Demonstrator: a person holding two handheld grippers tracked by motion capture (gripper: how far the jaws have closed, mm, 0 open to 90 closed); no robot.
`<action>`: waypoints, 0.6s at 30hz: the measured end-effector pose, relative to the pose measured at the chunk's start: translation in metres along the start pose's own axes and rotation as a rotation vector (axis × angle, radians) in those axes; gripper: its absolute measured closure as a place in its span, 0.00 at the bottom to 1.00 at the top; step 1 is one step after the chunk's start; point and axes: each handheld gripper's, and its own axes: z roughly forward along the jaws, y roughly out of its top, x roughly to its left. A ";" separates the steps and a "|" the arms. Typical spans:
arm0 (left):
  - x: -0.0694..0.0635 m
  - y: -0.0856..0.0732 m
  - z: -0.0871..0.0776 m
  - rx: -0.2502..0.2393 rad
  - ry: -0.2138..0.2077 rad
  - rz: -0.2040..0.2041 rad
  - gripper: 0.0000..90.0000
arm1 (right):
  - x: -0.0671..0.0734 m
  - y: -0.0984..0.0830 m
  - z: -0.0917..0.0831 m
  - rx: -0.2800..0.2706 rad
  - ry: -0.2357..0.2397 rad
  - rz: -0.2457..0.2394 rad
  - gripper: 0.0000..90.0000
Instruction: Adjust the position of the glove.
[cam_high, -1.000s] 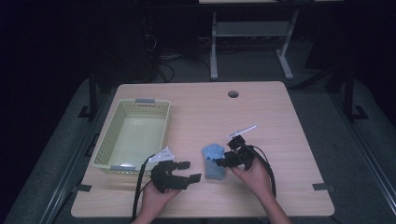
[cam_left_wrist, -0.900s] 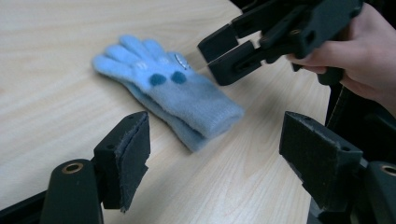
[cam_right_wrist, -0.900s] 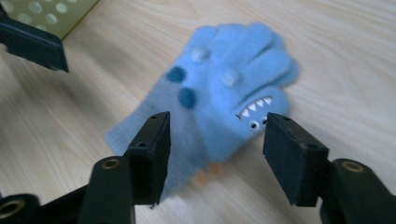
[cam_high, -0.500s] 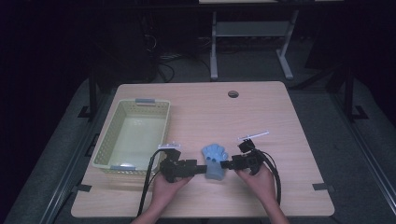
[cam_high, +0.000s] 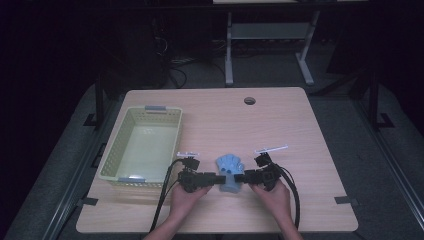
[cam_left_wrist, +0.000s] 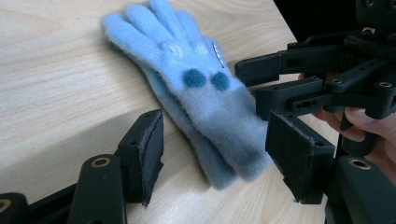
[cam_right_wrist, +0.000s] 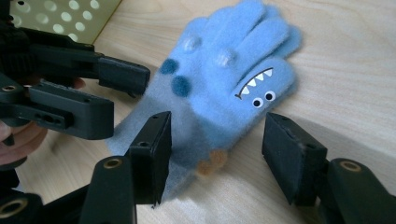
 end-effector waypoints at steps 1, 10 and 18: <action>0.000 0.000 0.000 0.001 -0.004 -0.003 0.42 | 0.000 -0.001 0.000 -0.001 0.003 0.007 0.47; -0.001 -0.002 0.008 0.028 -0.004 -0.003 0.50 | -0.003 -0.006 0.003 -0.019 0.023 0.035 0.53; -0.004 -0.004 0.012 0.027 0.003 0.006 0.59 | -0.001 -0.010 0.005 -0.039 0.028 0.036 0.59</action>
